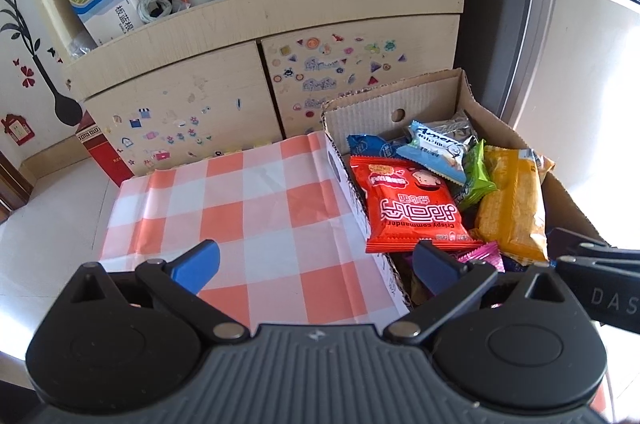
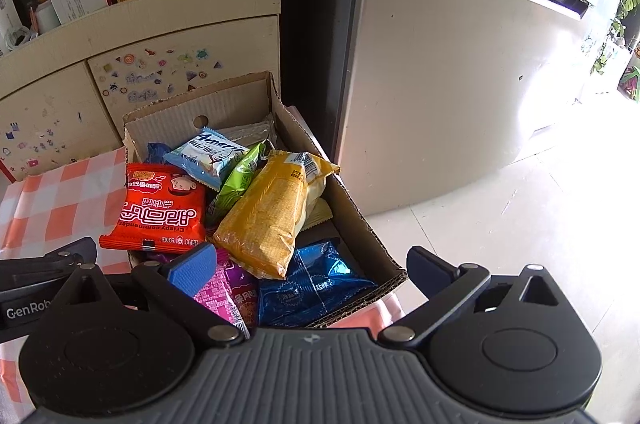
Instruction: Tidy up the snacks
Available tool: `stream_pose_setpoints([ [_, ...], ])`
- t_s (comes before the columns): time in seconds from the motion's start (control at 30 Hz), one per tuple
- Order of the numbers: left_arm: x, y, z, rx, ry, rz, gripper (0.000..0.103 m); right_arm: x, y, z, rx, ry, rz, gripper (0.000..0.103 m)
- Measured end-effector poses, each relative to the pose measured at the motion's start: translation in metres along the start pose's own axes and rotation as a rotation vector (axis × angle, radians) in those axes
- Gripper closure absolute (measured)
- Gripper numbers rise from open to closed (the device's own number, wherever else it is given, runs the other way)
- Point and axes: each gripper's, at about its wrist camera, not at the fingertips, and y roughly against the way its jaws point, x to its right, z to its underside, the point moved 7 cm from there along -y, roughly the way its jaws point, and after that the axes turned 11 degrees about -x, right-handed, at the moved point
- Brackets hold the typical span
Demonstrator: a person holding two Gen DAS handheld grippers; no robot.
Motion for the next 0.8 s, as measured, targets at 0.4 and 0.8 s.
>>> stream_pose_setpoints([
  [0.4,0.0020,0.0027,-0.0012,0.005,-0.026,-0.014,0.001,0.0007,0.0007,0.0004,0.002,-0.008,-0.003,0.000],
  [0.8,0.0000,0.0031,0.0005,-0.004,-0.017,-0.012,0.002,-0.0002,0.0007,0.0004,0.001,-0.007,-0.008,0.000],
])
